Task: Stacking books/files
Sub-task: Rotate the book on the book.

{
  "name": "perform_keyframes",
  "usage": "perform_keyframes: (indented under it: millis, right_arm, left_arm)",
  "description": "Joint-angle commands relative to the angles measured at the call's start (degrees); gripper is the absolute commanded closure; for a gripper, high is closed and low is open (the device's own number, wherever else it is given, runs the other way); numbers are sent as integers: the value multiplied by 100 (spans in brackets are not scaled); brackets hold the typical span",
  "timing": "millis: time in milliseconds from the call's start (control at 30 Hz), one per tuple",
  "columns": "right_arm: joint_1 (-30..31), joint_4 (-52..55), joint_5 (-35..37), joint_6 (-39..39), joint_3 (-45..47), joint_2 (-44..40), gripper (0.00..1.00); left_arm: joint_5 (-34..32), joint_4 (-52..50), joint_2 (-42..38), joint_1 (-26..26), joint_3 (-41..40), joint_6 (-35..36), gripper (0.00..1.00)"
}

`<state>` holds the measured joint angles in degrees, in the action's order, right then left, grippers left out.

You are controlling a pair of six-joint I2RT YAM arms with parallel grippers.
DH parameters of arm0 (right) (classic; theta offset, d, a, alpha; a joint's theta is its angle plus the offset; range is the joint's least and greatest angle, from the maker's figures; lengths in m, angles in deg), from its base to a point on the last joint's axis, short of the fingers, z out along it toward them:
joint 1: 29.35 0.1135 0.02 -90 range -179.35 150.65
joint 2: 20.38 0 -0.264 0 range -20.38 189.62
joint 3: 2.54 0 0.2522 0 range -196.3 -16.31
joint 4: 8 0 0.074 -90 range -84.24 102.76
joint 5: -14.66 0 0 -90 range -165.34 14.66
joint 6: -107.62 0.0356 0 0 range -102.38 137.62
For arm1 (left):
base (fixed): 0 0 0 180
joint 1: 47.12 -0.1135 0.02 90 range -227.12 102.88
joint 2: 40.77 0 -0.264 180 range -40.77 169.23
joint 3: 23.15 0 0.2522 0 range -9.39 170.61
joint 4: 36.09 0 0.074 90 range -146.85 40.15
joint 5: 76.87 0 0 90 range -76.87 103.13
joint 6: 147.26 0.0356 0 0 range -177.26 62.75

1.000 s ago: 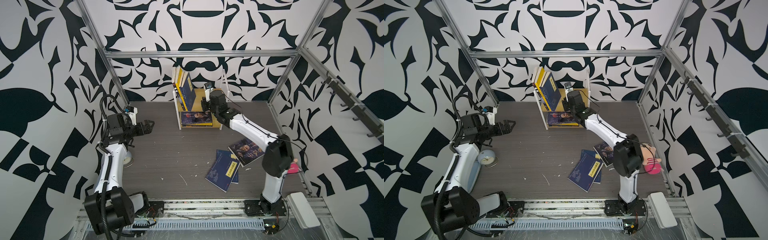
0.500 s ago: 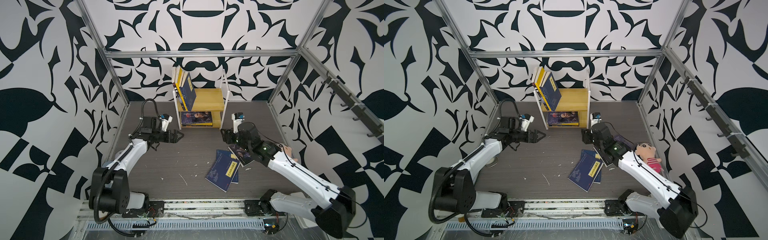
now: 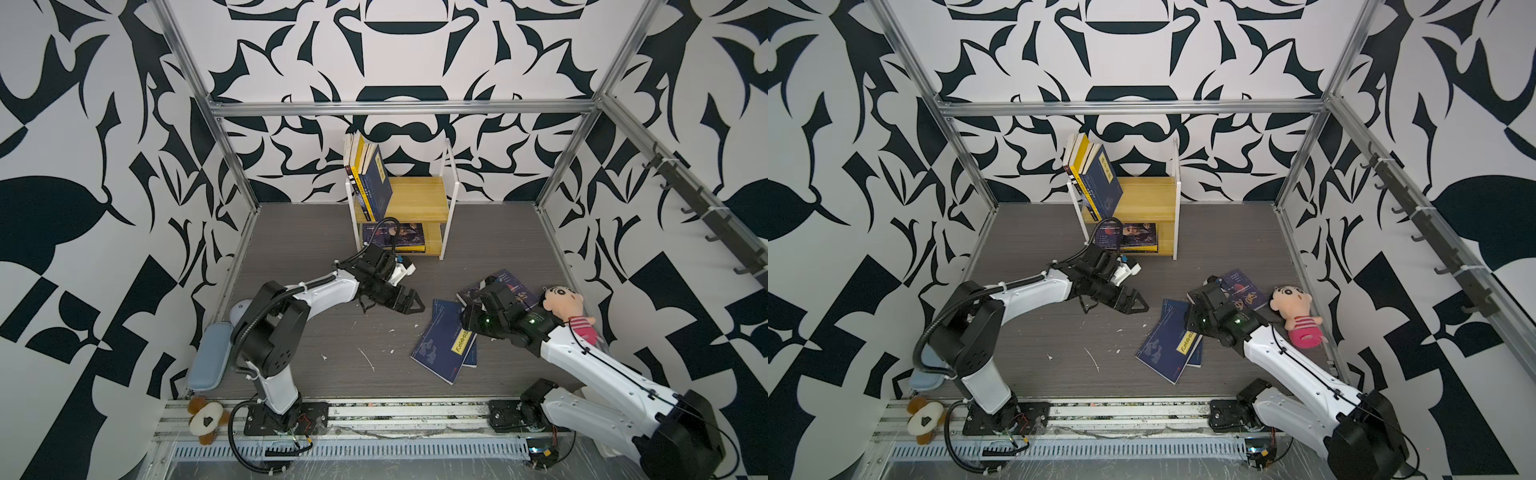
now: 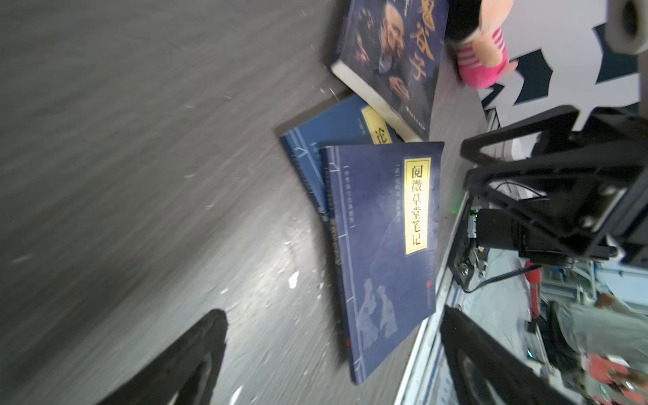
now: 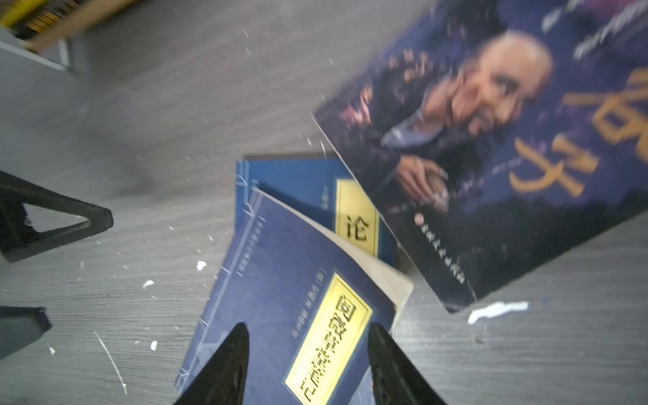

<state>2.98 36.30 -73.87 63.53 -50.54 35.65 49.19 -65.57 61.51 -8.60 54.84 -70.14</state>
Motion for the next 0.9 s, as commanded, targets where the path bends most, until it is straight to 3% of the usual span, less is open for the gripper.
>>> perform_keyframes:
  millis: [0,233,267,500,700,867]
  right_arm:
    - [-37,138,-111,427,188,-258,46]
    - [-225,98,-264,488,558,-374,46]
    - [-237,-21,-323,480,613,-350,46]
    - [-239,-796,-667,353,770,87,56]
    - [-238,-1346,-986,104,587,414,61]
    - [-244,-1744,-989,-64,461,815,62]
  left_arm:
    - [116,-591,495,164,474,-155,6]
    - [311,-1339,1387,548,1373,126,14]
    - [348,-1421,1494,568,1459,127,20]
    - [768,-1701,2019,595,1856,126,23]
    - [987,-1823,2158,545,1982,187,28]
    - [1108,-1595,2032,216,1757,-133,37]
